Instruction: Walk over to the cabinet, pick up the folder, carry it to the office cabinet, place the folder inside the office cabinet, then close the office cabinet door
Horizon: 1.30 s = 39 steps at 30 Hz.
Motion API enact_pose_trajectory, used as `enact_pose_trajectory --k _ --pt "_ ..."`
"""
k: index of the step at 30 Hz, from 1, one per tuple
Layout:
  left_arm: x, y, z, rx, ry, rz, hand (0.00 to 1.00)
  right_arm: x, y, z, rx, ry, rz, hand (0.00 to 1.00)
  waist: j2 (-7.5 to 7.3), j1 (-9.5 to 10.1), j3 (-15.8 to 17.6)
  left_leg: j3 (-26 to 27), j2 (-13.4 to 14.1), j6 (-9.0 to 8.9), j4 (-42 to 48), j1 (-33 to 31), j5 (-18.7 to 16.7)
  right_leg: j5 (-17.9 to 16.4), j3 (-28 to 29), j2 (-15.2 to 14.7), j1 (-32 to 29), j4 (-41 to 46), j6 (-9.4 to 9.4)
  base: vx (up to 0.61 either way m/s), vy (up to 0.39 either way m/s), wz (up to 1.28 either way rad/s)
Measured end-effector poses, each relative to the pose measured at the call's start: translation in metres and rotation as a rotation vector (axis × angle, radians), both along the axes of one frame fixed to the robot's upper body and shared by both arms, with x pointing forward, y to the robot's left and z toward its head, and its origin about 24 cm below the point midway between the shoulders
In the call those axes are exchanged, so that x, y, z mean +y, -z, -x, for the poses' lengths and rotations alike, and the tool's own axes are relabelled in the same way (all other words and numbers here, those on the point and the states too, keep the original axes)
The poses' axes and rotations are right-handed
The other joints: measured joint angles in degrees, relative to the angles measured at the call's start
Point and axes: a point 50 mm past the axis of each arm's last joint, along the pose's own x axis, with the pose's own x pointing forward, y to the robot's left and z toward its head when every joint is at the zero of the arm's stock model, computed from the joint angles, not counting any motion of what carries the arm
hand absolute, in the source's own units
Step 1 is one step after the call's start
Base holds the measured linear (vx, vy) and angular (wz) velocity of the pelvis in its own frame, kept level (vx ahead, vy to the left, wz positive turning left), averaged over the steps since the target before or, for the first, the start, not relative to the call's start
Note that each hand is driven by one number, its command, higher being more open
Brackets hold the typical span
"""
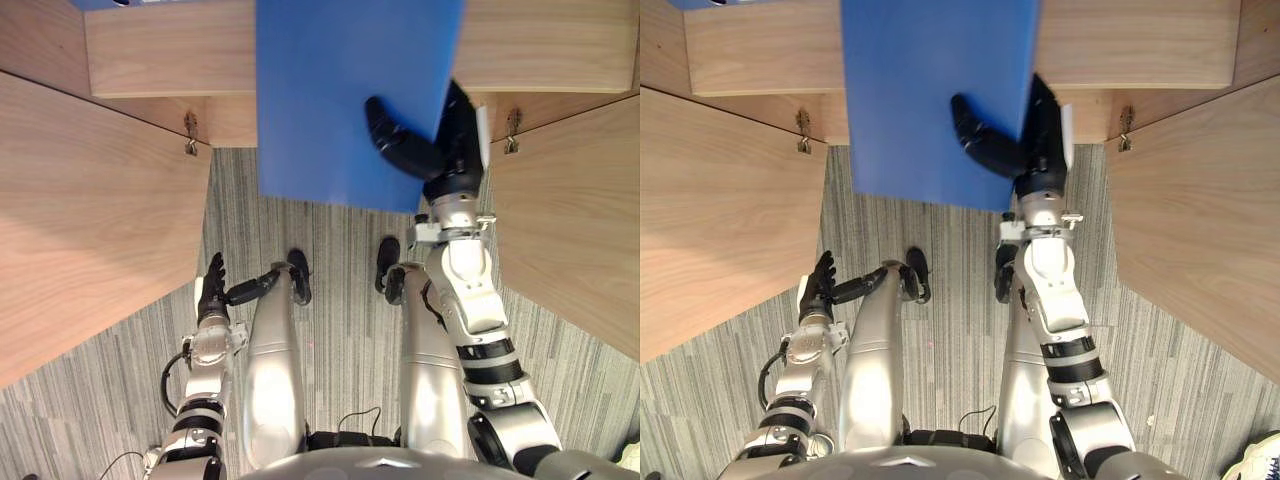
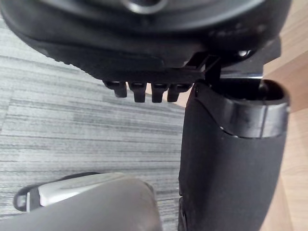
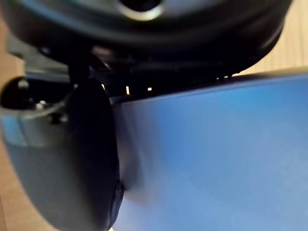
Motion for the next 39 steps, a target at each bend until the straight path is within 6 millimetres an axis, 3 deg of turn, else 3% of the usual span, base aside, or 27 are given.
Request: enact_pose_trajectory --k 5,13,16,22,28,33,34,39 --pt "-0.018 -0.011 -0.010 -0.068 0.006 0.068 1.00 -0.019 -0.016 -0.009 -0.022 0.066 -0.163 0.00 -0.01 0.02 0.0 -0.1 0.0 -0.05 0.1 -1.2 0.0 0.0 -0.1 0.0 -1.1 0.1 -0.02 0.01 0.059 0.00" --pt "-0.026 -0.020 -0.019 -0.110 -0.006 0.115 1.00 -0.040 -0.028 -0.028 0.009 0.095 -0.467 0.00 -0.01 -0.33 0.0 -0.3 0.1 -0.13 -0.2 -1.8 0.1 0.0 -0.5 0.0 -1.4 -0.4 -0.06 0.01 0.076 0.01" --pt "-0.027 -0.020 -0.019 -0.108 -0.033 0.124 1.00 -0.036 -0.033 -0.040 0.040 0.069 -0.579 0.00 -0.01 -0.77 0.0 -0.5 0.2 -0.30 -0.6 -2.0 0.2 0.1 -0.8 0.0 -1.4 -0.9 -0.08 0.02 0.070 0.01" --pt "-0.039 -0.027 -0.031 -0.106 -0.076 0.139 1.00 -0.027 -0.044 -0.045 0.027 0.013 -0.815 0.00 -0.16 -1.24 -0.1 -0.6 0.2 -0.68 -1.4 -2.0 0.8 0.6 -1.0 0.0 -1.4 -1.7 -0.34 0.00 0.069 0.01" --pt "-0.041 -0.027 -0.031 -0.105 -0.092 0.144 1.00 -0.022 -0.059 -0.055 0.041 -0.009 -0.907 0.00 -0.30 -1.38 -0.2 -0.7 0.1 -0.85 -4.3 -2.1 3.5 2.9 -1.8 -0.1 -1.1 -5.0 -0.44 -0.04 0.046 0.02" --pt "-0.041 -0.028 -0.031 -0.108 -0.091 0.144 1.00 -0.020 -0.074 -0.063 0.047 -0.039 -1.018 0.00 -0.43 -1.35 -0.3 -0.9 -0.1 -1.31 -6.6 -2.5 5.6 4.8 -4.7 -1.9 -1.0 -7.3 -0.93 -0.05 0.045 0.02" --pt "-0.041 -0.028 -0.031 -0.108 -0.091 0.143 1.00 -0.019 -0.075 -0.064 0.049 -0.039 -1.021 1.00 -0.43 -1.36 -0.3 -0.9 -0.1 -1.40 -6.8 -2.5 5.8 5.0 -4.8 -1.9 -1.0 -7.5 -0.99 -0.04 0.028 0.02" --pt "-0.041 -0.029 -0.032 -0.113 -0.077 0.134 1.00 -0.017 -0.087 -0.068 0.059 -0.045 -1.047 1.00 -0.44 -1.34 -0.4 -1.6 -0.1 -1.87 -8.9 -3.1 7.6 5.9 -6.9 -2.7 -1.0 -9.3 -1.56 -0.04 0.015 0.05"
